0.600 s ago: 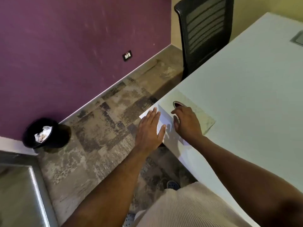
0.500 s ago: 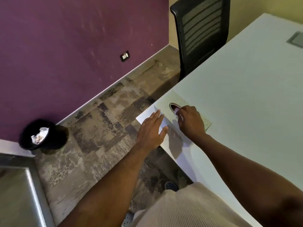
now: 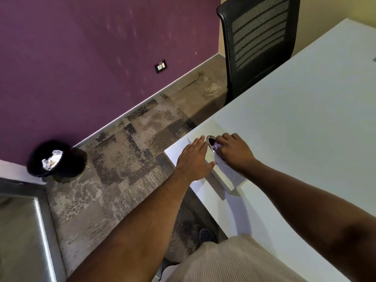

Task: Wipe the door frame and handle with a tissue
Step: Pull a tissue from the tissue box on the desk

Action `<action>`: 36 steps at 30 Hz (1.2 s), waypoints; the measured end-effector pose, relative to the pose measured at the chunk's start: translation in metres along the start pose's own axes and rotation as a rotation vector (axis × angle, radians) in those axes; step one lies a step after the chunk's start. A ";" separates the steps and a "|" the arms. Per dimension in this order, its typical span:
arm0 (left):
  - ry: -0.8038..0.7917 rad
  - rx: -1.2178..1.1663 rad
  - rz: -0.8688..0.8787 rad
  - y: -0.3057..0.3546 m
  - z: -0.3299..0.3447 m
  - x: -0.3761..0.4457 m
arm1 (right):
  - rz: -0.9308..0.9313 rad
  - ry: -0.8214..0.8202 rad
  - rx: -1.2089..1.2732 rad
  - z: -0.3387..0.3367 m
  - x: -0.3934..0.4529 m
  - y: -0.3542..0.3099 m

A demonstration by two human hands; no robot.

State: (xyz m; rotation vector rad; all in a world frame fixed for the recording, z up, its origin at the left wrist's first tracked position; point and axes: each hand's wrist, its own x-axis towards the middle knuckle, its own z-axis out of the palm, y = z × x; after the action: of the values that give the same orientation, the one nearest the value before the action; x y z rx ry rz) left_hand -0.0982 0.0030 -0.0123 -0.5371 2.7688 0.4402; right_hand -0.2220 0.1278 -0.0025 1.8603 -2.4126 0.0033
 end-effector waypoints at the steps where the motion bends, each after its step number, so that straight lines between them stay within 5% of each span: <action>1: -0.020 -0.006 -0.011 0.000 0.001 0.001 | -0.037 -0.017 -0.010 0.000 0.003 0.001; 20: -0.039 -0.075 -0.031 -0.008 0.009 0.005 | -0.016 -0.386 -0.327 0.020 0.035 -0.003; 36: -0.016 -0.096 -0.061 -0.008 0.017 0.009 | 0.106 -0.332 -0.137 0.032 0.036 -0.001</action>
State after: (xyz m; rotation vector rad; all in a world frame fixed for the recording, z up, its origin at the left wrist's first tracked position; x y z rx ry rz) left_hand -0.0990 -0.0013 -0.0324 -0.6364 2.7183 0.5634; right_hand -0.2326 0.0905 -0.0316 1.7908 -2.6389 -0.4874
